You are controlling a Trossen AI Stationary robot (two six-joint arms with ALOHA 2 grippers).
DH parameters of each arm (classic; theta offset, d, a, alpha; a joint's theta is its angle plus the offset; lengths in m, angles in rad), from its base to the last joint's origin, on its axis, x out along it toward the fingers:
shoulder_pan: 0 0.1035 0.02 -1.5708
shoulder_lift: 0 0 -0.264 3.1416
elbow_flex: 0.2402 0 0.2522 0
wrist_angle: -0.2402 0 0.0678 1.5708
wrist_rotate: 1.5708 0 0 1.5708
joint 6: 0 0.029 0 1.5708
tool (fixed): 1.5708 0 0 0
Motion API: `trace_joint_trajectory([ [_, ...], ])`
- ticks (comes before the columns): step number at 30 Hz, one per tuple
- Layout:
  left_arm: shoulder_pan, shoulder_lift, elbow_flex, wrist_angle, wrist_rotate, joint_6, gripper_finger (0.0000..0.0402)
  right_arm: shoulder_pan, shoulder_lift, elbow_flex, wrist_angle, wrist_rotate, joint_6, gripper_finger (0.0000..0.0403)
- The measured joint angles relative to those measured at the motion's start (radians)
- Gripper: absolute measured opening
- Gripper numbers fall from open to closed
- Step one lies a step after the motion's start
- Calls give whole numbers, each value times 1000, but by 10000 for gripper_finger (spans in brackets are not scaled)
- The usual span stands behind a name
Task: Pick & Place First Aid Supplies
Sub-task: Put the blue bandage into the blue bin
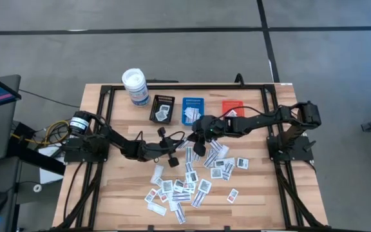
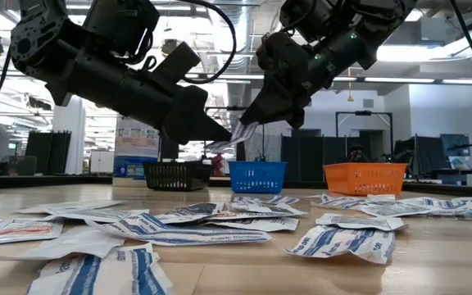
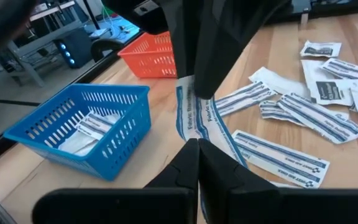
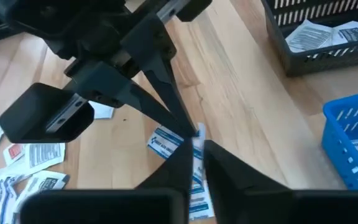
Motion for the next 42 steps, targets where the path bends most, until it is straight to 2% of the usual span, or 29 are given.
trace_joint_trajectory([
  [3,0,0,0,11,0,0,7,0,0,0,-1,0,-8,5],
  [13,0,-1,0,19,30,-8,10,-1,0,0,-11,4,-26,2],
  [19,0,-1,0,19,40,-9,47,0,0,0,-17,41,-33,1],
  [22,0,-1,0,19,41,-46,71,-1,0,0,-25,115,-60,1],
  [26,0,-1,0,19,41,-78,91,-2,0,0,-24,299,-71,1],
  [37,0,-1,0,14,41,-79,91,-65,-11,49,-8,555,-216,1],
  [40,0,-1,0,14,41,-79,91,-118,-11,49,-31,523,-219,1],
  [42,0,-1,0,14,41,-79,91,-160,-11,49,-58,443,-218,1],
])
